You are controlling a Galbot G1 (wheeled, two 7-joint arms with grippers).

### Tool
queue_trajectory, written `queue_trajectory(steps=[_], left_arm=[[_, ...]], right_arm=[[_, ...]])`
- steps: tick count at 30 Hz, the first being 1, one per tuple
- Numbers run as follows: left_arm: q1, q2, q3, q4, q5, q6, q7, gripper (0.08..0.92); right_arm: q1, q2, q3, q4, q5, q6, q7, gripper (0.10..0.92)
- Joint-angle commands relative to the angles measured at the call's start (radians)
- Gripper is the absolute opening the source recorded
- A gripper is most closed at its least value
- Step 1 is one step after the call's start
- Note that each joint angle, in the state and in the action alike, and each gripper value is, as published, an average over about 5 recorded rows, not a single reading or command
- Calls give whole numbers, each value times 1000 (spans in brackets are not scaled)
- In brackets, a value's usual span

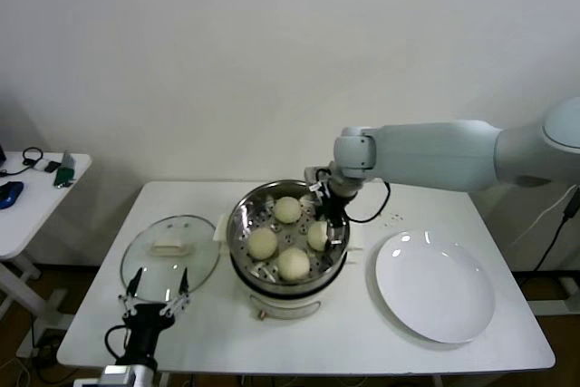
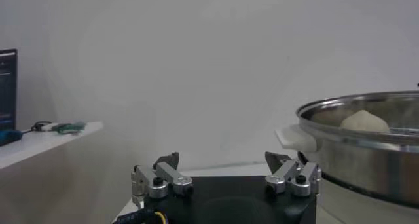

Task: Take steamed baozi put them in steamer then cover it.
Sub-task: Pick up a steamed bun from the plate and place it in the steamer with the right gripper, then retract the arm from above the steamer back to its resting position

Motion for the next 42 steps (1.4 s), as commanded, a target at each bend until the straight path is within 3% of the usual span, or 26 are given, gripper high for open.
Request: queue_trajectory(steps=[1,9,16,25,33,42], left_arm=[[0,2,-3,-3,1,0,0,823],[-2,3,-14,-3,10,-7,-2,823],[-7,-4,-24,2,47,-16,-13,823],[-11,-22,-22,-14,165,-19,-22,823],[-18,-36,-24,-29,396,31,-44,823],[-5,-15,-35,-49,851,138,-27,823]], right_arm=[[44,-68,43,14,-12,13,-46,822],[81,-240,201,51,-30,139,-19,823],[-99,-438,431,147,-21,280,299,823],[-638,-666,989,237,-49,423,623,823],[-1166,-666,1527,295,-100,483,847,823],[-1696,-486,2069,359,-218,432,897,823]])
